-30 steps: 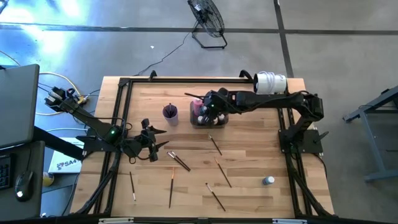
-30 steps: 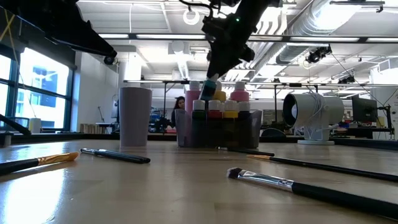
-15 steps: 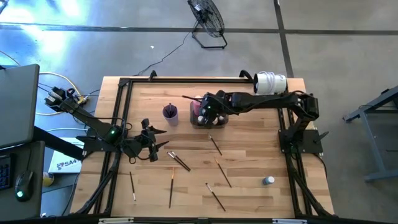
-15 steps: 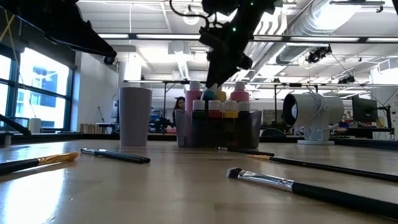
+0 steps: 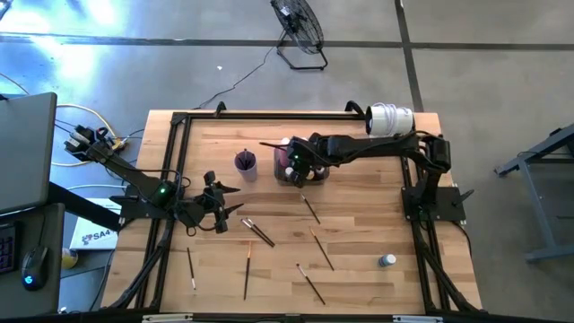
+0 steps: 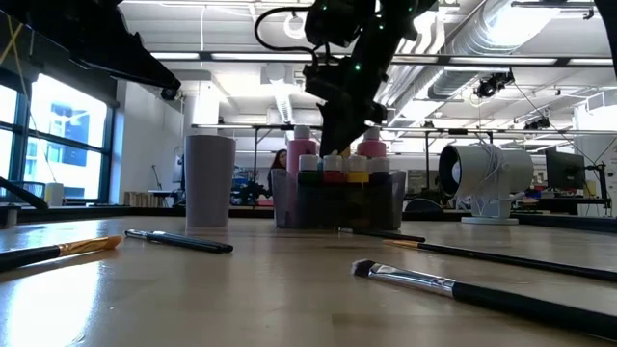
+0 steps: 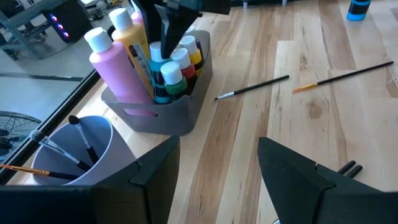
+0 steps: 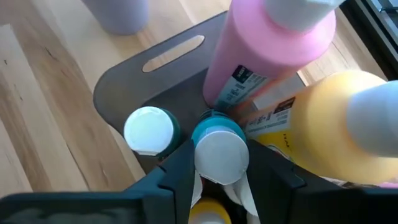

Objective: Pick & Place Paint Supplies
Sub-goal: Put the small blue paint bottle into the gray bin

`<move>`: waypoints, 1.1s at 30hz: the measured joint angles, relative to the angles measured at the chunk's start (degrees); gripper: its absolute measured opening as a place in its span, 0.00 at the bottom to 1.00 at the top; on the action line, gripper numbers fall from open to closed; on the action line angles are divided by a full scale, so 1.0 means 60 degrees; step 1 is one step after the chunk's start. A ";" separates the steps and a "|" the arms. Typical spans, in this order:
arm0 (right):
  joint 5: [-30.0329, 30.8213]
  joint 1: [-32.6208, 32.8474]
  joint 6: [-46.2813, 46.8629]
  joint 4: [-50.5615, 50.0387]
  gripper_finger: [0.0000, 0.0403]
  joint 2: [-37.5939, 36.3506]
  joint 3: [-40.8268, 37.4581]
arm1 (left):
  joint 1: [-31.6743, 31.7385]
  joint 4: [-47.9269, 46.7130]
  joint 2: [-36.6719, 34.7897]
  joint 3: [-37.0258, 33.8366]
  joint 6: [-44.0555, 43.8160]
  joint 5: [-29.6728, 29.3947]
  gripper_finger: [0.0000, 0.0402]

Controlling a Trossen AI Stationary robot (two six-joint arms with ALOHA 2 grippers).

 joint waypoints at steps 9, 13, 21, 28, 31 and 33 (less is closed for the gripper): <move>-0.0002 0.0000 -0.0012 0.0037 0.32 0.0000 0.0000 | 0.0000 -0.0039 0.0000 0.0000 0.0000 0.0000 0.53; 0.0000 0.0007 -0.0256 0.0077 0.32 0.0000 0.0000 | 0.0000 -0.0076 0.0000 0.0000 0.0000 0.0002 0.53; 0.0000 0.0007 -0.0249 0.0319 0.33 -0.0001 0.0000 | 0.0000 -0.0084 0.0000 0.0000 0.0000 0.0004 0.53; 0.0000 0.0007 -0.0252 0.0357 0.33 -0.0004 0.0000 | 0.0000 -0.0109 0.0000 0.0000 0.0000 0.0007 0.53; 0.0000 0.0007 -0.0252 0.0357 0.34 -0.0004 0.0000 | 0.0000 -0.0108 0.0000 0.0000 0.0000 0.0007 0.53; 0.0004 0.0007 -0.0252 0.0357 0.36 -0.0008 0.0000 | 0.0000 -0.0108 0.0000 0.0000 0.0000 0.0007 0.53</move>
